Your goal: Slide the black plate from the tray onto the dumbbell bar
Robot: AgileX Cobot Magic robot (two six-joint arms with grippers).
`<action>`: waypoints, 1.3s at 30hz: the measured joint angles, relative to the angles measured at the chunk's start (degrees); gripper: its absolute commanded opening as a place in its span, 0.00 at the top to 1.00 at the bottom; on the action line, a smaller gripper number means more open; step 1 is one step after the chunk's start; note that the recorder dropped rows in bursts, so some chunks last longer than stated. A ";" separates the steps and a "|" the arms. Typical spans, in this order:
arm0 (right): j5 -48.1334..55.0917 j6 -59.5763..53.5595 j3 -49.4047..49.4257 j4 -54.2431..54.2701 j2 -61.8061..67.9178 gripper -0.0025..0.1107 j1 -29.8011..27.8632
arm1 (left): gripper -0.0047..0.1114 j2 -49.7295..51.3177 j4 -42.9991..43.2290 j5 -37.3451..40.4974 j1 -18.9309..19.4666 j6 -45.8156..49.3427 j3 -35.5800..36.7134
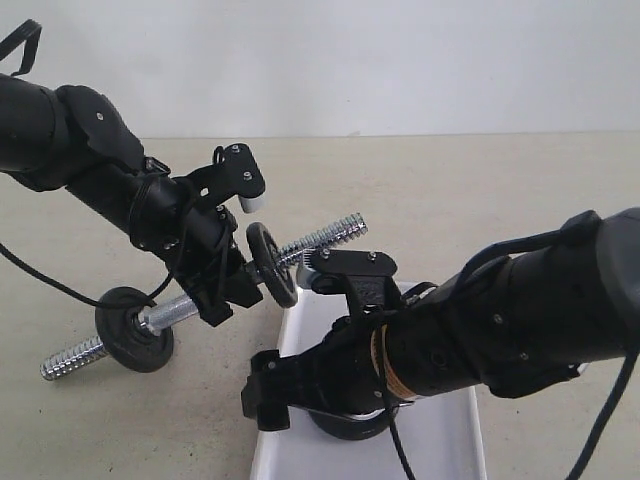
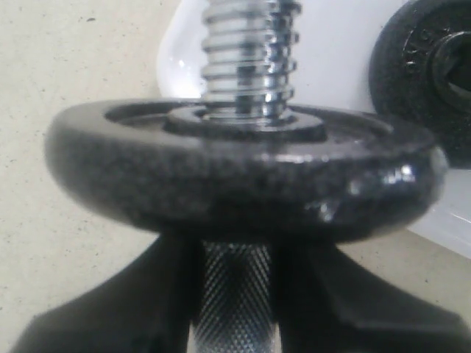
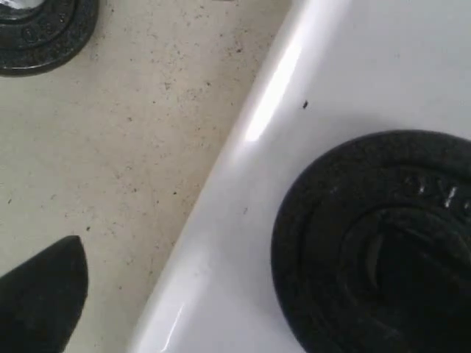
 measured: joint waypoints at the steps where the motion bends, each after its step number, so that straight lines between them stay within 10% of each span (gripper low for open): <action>1: 0.41 -0.02 -0.13 0.00 0.09 0.05 0.00 | 0.92 0.00 0.00 0.11 0.00 0.00 0.00; 19: 16.76 -3.59 0.98 -0.42 -1.66 0.05 0.37 | 0.92 0.00 0.00 0.11 0.00 0.00 0.00; 39: 13.10 -5.89 -0.03 0.03 -7.05 0.05 0.03 | 0.92 0.00 0.00 0.11 0.00 0.00 0.00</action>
